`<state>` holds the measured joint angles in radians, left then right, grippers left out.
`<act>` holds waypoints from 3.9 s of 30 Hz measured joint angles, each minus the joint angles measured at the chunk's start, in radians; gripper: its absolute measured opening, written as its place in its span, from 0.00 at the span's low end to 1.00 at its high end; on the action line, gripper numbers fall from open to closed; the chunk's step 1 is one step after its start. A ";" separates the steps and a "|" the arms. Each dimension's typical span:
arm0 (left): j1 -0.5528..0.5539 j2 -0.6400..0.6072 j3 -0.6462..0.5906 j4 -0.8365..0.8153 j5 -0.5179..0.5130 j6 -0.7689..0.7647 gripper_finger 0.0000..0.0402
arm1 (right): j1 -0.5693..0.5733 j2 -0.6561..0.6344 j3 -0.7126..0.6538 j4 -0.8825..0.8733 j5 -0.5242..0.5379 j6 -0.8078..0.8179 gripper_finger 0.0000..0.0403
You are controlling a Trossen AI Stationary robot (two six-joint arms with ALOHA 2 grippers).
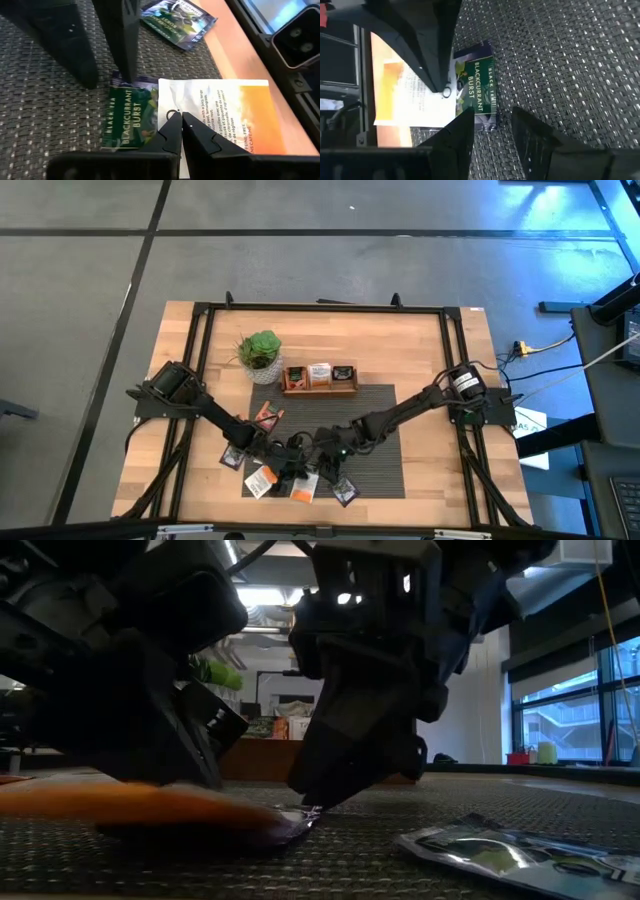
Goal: Pick & Place Tea
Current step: Put the black tea bag into the right slot of the wooden organizer
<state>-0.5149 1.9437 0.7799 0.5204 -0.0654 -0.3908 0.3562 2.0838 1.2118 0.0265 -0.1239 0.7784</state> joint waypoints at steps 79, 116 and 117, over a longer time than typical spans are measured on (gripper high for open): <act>-0.012 -0.118 -0.008 -0.068 -0.043 0.071 0.02 | -0.035 0.003 -0.001 0.048 -0.025 -0.207 0.57; -0.043 0.091 0.079 0.027 0.064 -0.072 0.02 | -0.040 0.003 -0.001 0.023 -0.114 -0.027 0.51; -0.043 0.091 0.079 0.027 0.061 -0.072 0.02 | -0.040 0.003 -0.001 0.022 -0.120 -0.029 0.49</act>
<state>-0.5579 2.0346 0.8588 0.5473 -0.0040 -0.4625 0.3157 2.0869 1.2104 0.0486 -0.2442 0.7489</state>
